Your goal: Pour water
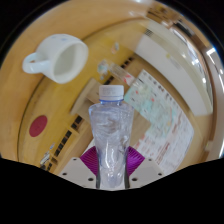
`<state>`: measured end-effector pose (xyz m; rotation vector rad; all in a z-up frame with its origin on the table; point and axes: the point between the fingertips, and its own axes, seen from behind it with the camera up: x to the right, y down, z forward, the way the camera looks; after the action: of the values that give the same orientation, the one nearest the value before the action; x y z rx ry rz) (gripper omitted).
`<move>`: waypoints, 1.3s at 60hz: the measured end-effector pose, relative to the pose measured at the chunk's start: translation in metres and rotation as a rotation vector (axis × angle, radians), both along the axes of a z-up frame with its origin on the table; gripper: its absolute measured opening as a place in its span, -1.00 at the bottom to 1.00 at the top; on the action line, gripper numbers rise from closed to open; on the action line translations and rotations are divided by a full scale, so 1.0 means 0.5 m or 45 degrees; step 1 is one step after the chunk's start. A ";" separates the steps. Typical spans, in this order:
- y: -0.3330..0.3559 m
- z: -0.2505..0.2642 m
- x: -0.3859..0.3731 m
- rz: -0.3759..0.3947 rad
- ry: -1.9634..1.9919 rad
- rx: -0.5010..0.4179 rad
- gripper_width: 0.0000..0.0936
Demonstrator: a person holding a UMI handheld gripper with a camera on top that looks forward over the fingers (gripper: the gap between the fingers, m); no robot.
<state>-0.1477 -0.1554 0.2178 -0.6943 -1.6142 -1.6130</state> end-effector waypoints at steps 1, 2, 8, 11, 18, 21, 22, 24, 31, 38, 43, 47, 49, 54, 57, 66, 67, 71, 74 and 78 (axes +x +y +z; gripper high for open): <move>0.001 -0.015 -0.009 0.009 -0.032 -0.011 -0.33; 0.002 -0.029 -0.016 0.016 -0.058 -0.022 -0.33; 0.005 -0.095 -0.006 0.005 -0.125 -0.083 -0.33; 0.008 -0.108 -0.022 -0.012 -0.100 -0.105 -0.33; -0.001 -0.069 -0.021 -0.019 0.003 -0.092 -0.33; -0.008 -0.026 -0.017 0.010 0.136 -0.086 -0.33; -0.014 -0.006 -0.020 0.022 0.196 -0.086 -0.32; -0.021 0.034 -0.024 0.040 0.301 -0.072 -0.32; -0.038 0.184 -0.018 0.078 0.731 -0.020 -0.33; -0.038 0.310 0.022 0.119 1.273 -0.040 -0.33; -0.025 0.346 0.073 0.103 1.714 -0.108 -0.33; -0.004 0.332 0.093 0.105 2.044 -0.209 -0.32; 0.008 0.316 0.109 0.082 2.177 -0.253 -0.32; 0.050 0.238 0.143 0.041 2.424 -0.356 -0.33; 0.067 0.184 0.165 0.000 2.537 -0.411 -0.32; 0.114 -0.019 0.178 -0.160 2.657 -0.551 -0.33; 0.119 -0.037 0.180 -0.175 2.660 -0.564 -0.33; 0.132 -0.103 0.179 -0.214 2.678 -0.619 -0.33; 0.131 -0.151 0.174 -0.263 2.690 -0.647 -0.33; 0.138 -0.211 0.172 -0.302 2.686 -0.672 -0.33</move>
<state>-0.0615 -0.0862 0.1123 -1.8680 -0.1886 0.0993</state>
